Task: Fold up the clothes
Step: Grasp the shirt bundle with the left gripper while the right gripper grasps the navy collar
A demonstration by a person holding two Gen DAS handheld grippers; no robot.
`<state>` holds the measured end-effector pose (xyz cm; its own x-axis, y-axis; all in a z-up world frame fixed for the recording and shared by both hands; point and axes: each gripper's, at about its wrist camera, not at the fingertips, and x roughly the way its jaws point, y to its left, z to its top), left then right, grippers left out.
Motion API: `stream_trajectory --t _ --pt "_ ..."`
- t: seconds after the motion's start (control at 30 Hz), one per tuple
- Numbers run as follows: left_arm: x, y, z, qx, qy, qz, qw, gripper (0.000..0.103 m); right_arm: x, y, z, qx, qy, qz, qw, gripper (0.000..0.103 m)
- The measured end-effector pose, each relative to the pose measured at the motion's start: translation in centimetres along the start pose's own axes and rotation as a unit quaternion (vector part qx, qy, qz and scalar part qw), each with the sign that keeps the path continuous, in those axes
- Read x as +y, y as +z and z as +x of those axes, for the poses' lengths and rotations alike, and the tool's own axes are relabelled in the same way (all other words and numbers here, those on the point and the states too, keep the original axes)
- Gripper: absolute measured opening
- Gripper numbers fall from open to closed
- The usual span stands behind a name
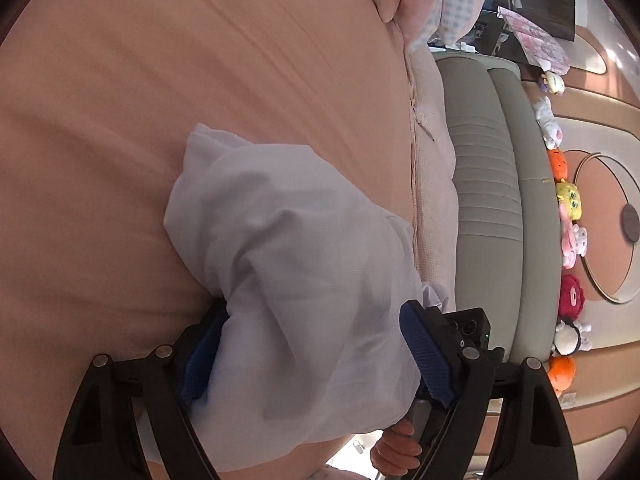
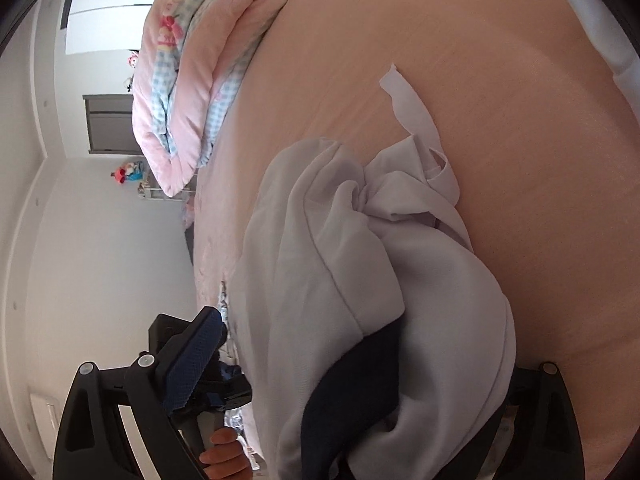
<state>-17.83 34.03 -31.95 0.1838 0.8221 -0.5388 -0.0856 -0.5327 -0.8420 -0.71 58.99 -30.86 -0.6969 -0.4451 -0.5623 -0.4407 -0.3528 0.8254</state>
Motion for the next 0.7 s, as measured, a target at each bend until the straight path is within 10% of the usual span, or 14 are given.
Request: stream_trajectory --t 0.13,0.3,0.7 --pt "-0.5 0.0 0.5 -0.005 0.011 0.007 0.9999 0.086 0.1 -0.1 0.1 -0.010 -0.033 0.002 0.999 0.084" --pt "-1.2 -0.1 1.2 -0.011 0.025 0.016 0.9995 0.103 -2.7 -0.2 -0.8 -0.024 -0.022 0.064 0.997 0.040" --pt "-3.6 -1.1 2.6 -0.027 0.110 0.078 0.9904 0.099 -0.3 0.1 -0.2 -0.024 -0.096 0.028 0.995 0.037"
